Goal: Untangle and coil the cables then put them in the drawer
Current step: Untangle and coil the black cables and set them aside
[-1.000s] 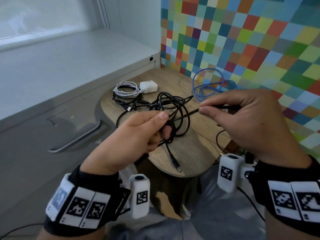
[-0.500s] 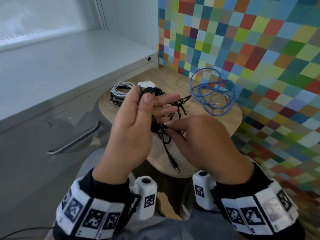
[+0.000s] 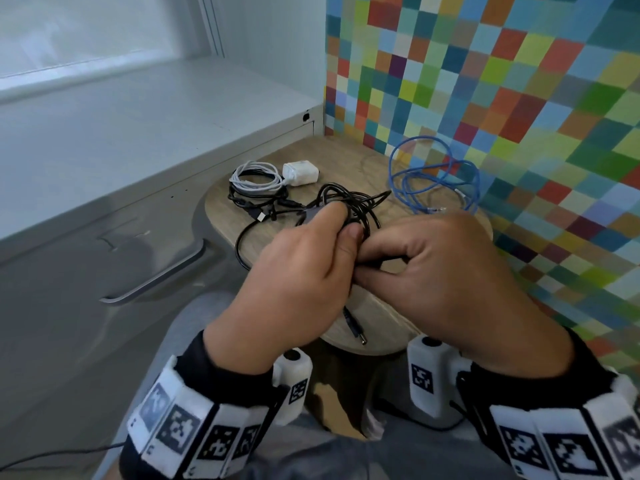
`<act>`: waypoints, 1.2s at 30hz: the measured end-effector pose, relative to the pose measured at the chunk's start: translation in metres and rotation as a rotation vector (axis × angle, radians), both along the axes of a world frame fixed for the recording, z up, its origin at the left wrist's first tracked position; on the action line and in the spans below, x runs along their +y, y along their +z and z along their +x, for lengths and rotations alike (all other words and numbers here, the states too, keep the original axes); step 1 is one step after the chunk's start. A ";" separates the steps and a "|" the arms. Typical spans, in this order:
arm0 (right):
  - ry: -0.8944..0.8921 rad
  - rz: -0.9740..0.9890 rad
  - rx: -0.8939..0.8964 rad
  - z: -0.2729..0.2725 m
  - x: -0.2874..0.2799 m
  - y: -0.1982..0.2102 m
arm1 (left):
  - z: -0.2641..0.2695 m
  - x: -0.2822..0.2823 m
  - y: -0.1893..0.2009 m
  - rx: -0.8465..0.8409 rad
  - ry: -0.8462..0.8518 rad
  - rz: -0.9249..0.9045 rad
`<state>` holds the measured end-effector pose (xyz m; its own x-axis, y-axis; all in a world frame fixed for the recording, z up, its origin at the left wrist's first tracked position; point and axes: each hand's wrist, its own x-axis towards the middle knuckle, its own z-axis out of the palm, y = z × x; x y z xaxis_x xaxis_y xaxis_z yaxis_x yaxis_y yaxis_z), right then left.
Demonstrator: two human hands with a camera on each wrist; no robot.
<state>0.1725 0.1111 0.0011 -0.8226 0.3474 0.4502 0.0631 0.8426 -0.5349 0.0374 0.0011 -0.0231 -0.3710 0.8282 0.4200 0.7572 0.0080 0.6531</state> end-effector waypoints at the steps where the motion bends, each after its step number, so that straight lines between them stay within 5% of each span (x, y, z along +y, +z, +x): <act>1: 0.004 -0.026 0.008 0.003 0.002 0.003 | -0.002 0.000 0.000 -0.026 -0.008 -0.031; 3: -0.010 -0.069 0.032 0.010 0.007 0.010 | -0.007 -0.003 0.001 -0.080 -0.065 -0.098; 6: -0.073 -0.070 0.116 0.019 0.016 0.016 | -0.012 -0.007 0.004 -0.407 -0.210 -0.163; 10: -0.138 -0.112 0.166 0.019 0.025 0.009 | -0.007 -0.009 0.009 -0.882 -0.300 -0.047; 14: -0.171 -0.106 0.113 0.010 0.033 -0.012 | -0.007 -0.010 0.009 -1.126 -0.311 0.056; 24: -0.260 -0.159 -0.124 -0.002 0.034 -0.039 | -0.012 -0.006 0.009 -1.179 -0.300 0.327; 36: -0.247 -0.141 -0.234 -0.010 0.018 -0.042 | -0.011 -0.005 0.008 -1.269 -0.219 0.336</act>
<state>0.1621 0.1288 -0.0405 -0.7811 0.5937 0.1933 0.3897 0.7055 -0.5919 0.0262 -0.0039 -0.0155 -0.5282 0.8454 0.0792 -0.4087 -0.3350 0.8490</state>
